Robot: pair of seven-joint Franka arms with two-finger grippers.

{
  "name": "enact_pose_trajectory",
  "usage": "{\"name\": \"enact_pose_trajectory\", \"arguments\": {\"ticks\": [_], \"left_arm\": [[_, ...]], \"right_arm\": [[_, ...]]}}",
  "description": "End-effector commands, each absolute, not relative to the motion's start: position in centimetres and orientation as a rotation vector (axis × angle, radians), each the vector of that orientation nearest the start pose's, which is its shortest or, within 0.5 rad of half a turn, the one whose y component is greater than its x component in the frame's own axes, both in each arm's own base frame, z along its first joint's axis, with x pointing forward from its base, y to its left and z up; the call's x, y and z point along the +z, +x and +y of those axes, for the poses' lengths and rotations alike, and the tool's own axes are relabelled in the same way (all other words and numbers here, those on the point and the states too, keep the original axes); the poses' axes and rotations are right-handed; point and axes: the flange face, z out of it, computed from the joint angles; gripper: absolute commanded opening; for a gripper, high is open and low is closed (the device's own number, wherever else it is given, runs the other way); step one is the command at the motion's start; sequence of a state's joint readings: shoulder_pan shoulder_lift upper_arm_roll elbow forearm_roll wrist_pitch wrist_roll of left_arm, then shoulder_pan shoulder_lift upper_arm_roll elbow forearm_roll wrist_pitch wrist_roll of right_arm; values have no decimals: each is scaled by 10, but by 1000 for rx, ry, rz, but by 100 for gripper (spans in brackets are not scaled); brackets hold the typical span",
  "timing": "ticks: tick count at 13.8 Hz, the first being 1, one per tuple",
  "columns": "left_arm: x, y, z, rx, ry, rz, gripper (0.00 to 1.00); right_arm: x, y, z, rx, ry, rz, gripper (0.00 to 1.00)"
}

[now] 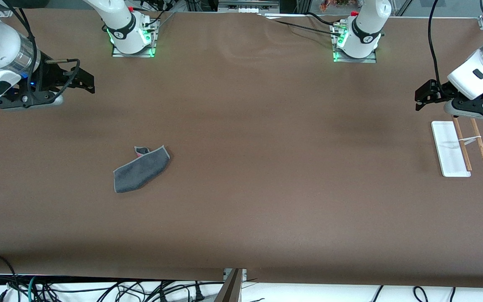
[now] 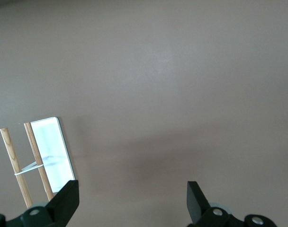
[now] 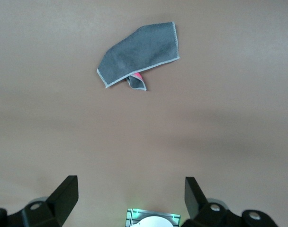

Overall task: Pass towel and hang on rack
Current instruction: 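Move the right gripper toward the grey towel on the table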

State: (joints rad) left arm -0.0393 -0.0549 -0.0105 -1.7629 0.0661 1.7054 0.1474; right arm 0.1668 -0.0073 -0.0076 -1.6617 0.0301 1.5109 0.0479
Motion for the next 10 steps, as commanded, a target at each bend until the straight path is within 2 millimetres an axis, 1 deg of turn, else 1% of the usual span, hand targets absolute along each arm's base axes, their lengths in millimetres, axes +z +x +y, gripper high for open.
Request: {"name": "enact_pose_trajectory", "arguments": {"ticks": [1,5,7,8,9,10], "left_arm": [[578,545,-23,13,-3076,310,100],[577,545,-24,16,-3075,315,100],[577,545,-24,15,-3075,313,100],[577,545,-24,15,-3075,313,100],[577,545,-24,15,-3075,313,100],[578,545,-24,13,-3075,313,100]], "right_arm": [[588,533,89,204,-3149,-164,99],[591,537,85,178,-3160,-158,99],[593,537,87,183,-3165,-170,99],[590,538,88,190,-3167,-170,99],[581,540,90,214,-3165,-171,99],[567,542,94,243,-3164,-173,99]]}}
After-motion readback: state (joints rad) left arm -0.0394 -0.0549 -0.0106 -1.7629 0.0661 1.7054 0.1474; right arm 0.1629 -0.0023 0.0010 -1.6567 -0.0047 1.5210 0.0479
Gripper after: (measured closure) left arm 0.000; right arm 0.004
